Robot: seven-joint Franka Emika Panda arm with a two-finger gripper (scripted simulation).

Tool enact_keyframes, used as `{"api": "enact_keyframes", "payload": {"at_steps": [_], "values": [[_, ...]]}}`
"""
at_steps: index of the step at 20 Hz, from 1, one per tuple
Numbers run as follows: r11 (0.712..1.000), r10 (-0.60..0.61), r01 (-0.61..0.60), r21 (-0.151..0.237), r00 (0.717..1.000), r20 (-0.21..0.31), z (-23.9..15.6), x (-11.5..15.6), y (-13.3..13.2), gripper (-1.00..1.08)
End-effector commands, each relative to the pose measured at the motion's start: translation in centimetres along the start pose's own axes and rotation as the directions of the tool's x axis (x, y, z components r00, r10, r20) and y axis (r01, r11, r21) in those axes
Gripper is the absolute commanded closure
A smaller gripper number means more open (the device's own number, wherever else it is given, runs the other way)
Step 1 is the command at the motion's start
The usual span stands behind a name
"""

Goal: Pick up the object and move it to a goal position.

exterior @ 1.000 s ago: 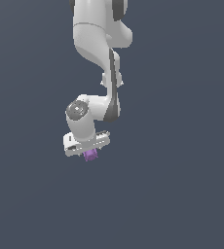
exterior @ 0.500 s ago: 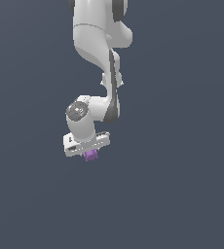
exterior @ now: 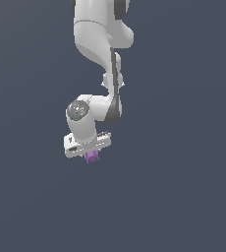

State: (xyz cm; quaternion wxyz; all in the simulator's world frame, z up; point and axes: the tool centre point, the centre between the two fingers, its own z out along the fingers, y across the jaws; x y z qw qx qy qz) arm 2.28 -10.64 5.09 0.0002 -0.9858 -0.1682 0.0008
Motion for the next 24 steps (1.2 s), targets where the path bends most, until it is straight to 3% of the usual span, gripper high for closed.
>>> {"api": "enact_keyframes", "payload": {"at_steps": [1,17,24], "values": [[1.0,0.0,0.0,-0.001,1.0,-0.001,-1.2,0.3,-0.2,1.08],[1.0,0.0,0.0,-0.001,1.0,-0.001,-15.7,4.1,-2.0,1.08],[1.0,0.0,0.0,-0.001,1.0,-0.001,-19.9,5.4,-2.5,1.08]]}}
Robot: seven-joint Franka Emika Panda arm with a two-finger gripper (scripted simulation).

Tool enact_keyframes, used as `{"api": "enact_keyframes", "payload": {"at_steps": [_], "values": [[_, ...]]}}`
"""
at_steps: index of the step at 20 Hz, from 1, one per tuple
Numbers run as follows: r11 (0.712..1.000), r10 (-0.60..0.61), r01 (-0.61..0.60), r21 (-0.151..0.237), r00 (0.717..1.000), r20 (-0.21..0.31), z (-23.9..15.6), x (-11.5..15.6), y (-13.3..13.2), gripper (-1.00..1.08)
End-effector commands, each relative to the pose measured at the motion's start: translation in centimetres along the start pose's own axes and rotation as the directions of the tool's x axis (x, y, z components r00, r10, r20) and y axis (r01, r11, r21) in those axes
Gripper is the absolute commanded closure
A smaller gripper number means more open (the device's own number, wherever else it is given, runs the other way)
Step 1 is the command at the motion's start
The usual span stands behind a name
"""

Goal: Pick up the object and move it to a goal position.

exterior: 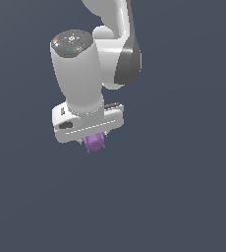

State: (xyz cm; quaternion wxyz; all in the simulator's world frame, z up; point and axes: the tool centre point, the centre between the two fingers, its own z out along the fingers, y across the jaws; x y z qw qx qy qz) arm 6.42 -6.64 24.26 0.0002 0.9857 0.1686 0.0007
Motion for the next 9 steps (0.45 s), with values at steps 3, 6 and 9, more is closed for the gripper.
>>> {"api": "enact_keyframes", "payload": {"at_steps": [3,6,9], "values": [[1.0,0.0,0.0,0.001,1.0,0.001,-1.7,0.5,-0.2,1.08],[1.0,0.0,0.0,0.001,1.0,0.001,-2.1,0.7,-0.2,1.08],[1.0,0.0,0.0,0.001,1.0,0.001,-2.1,0.8,-0.2,1.08]]}}
